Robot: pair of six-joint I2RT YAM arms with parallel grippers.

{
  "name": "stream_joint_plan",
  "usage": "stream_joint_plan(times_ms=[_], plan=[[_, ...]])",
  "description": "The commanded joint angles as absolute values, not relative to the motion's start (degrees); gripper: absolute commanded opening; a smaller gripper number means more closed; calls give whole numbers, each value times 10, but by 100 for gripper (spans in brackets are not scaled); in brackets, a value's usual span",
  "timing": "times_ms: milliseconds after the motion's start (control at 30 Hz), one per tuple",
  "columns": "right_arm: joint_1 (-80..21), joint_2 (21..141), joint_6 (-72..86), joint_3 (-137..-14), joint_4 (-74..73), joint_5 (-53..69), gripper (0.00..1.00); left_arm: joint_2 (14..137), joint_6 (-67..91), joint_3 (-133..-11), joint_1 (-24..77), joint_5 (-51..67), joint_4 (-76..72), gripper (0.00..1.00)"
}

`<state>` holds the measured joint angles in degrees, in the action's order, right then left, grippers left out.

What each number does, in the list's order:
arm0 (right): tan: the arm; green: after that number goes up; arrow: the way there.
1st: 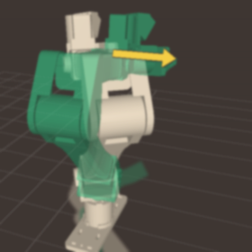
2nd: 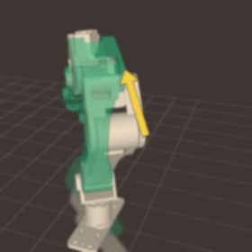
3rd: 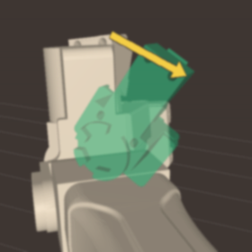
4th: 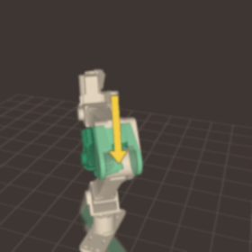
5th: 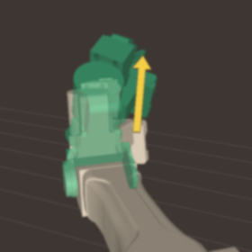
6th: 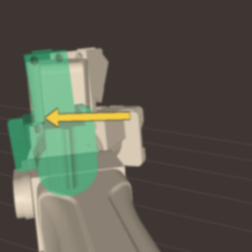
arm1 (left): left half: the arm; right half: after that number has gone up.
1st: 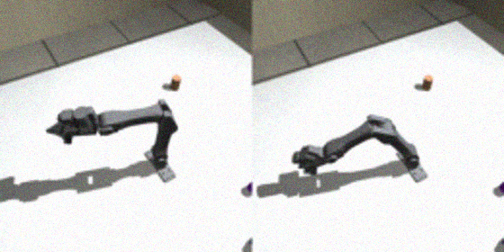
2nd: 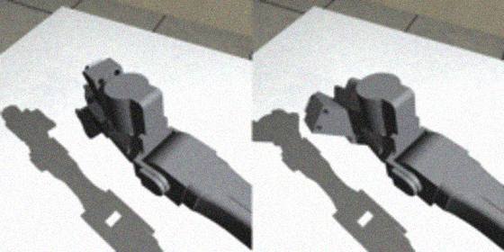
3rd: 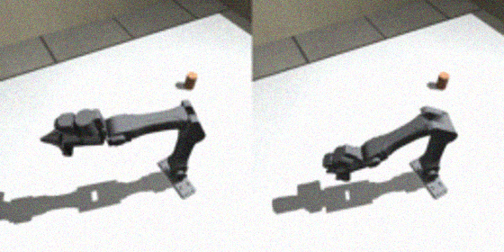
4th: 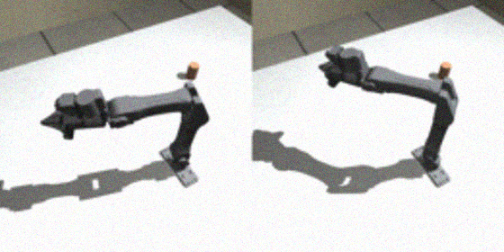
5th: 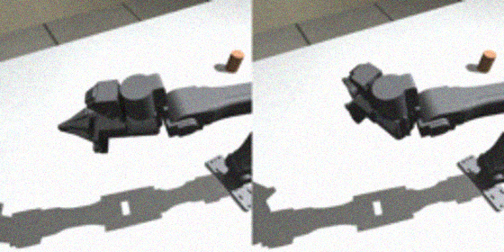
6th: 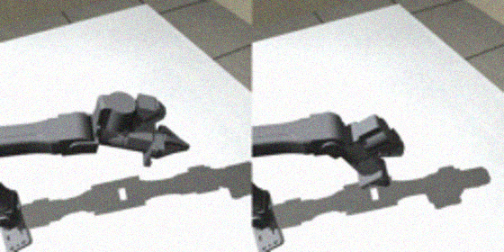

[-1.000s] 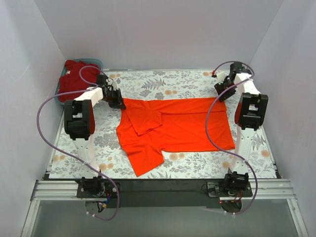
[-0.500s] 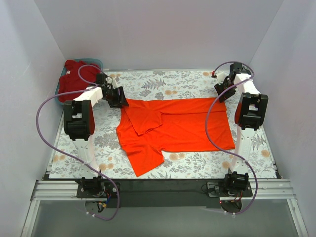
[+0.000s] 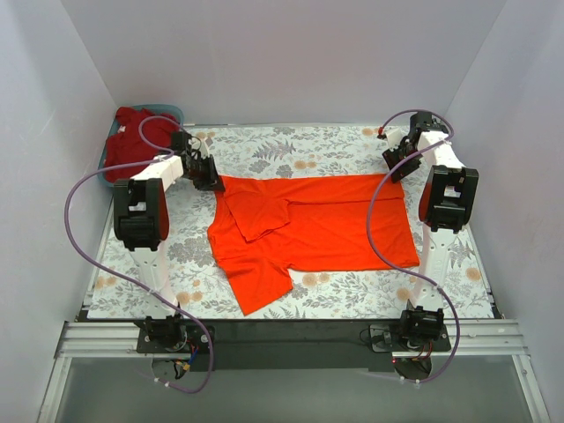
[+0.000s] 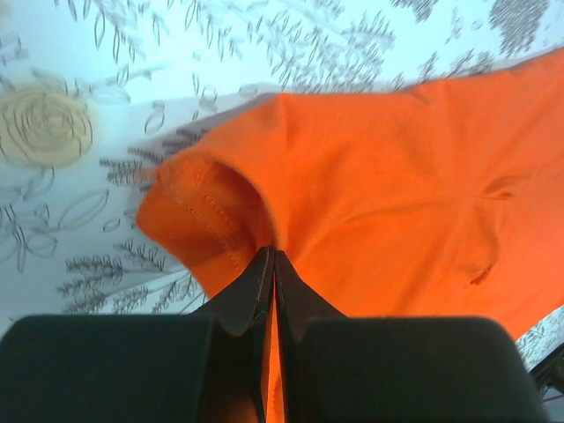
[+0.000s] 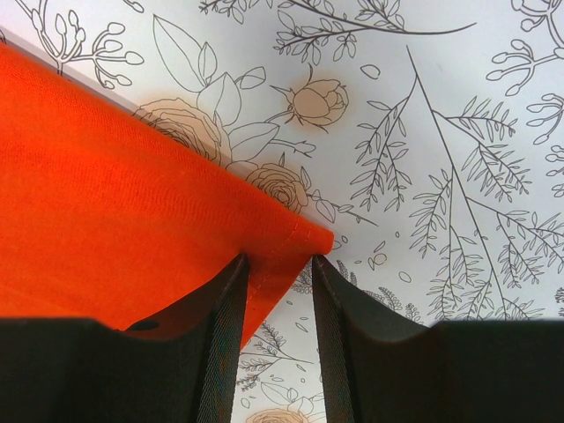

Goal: Fold and stack the t-shirts
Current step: Fold the tshirt

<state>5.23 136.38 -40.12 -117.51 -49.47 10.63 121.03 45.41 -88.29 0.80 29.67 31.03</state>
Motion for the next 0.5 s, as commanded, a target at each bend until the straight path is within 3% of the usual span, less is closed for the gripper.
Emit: stream_joint_plan(times_ms=[0, 467], plan=[[55, 1360, -410, -1170, -490, 102, 41, 1151, 449, -848, 5, 278, 321, 0], [55, 1356, -416, -1161, -489, 96, 41, 1175, 459, -829, 4, 209, 299, 0]])
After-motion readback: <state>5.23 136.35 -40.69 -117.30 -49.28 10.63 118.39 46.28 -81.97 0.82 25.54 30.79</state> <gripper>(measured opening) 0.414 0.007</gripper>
